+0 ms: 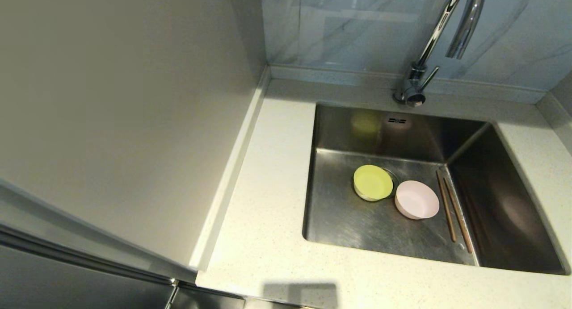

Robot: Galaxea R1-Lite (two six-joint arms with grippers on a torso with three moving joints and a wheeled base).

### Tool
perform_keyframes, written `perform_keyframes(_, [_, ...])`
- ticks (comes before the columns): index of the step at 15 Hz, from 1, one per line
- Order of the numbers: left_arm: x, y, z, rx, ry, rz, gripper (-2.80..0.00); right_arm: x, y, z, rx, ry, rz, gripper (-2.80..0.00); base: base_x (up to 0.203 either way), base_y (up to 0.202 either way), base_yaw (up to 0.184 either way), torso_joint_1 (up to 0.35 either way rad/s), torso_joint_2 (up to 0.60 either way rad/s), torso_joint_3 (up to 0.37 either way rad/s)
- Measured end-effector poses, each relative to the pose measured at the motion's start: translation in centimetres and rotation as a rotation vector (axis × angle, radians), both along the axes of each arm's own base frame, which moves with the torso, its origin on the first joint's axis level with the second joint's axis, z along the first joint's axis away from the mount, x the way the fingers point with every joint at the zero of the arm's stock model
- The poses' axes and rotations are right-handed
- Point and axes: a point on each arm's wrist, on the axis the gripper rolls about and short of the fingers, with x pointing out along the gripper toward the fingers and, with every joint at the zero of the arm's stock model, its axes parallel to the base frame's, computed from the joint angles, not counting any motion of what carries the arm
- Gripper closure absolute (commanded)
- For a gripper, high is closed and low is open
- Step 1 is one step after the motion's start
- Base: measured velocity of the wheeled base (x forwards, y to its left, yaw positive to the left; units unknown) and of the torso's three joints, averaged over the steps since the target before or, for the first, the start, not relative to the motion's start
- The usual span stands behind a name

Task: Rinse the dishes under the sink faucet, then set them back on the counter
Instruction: Put a bowl back to the table from the sink

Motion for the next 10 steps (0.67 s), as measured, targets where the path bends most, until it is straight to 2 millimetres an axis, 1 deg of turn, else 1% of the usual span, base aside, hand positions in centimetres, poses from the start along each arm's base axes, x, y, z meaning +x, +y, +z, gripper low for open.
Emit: perform_keyframes(10, [0.0, 0.0, 0.0, 0.0, 0.0, 0.0, 0.0, 0.01, 0.0, 0.0, 0.0, 0.001, -0.001, 0.0, 0.0, 0.0, 0.0, 0.0, 0.0, 0.0])
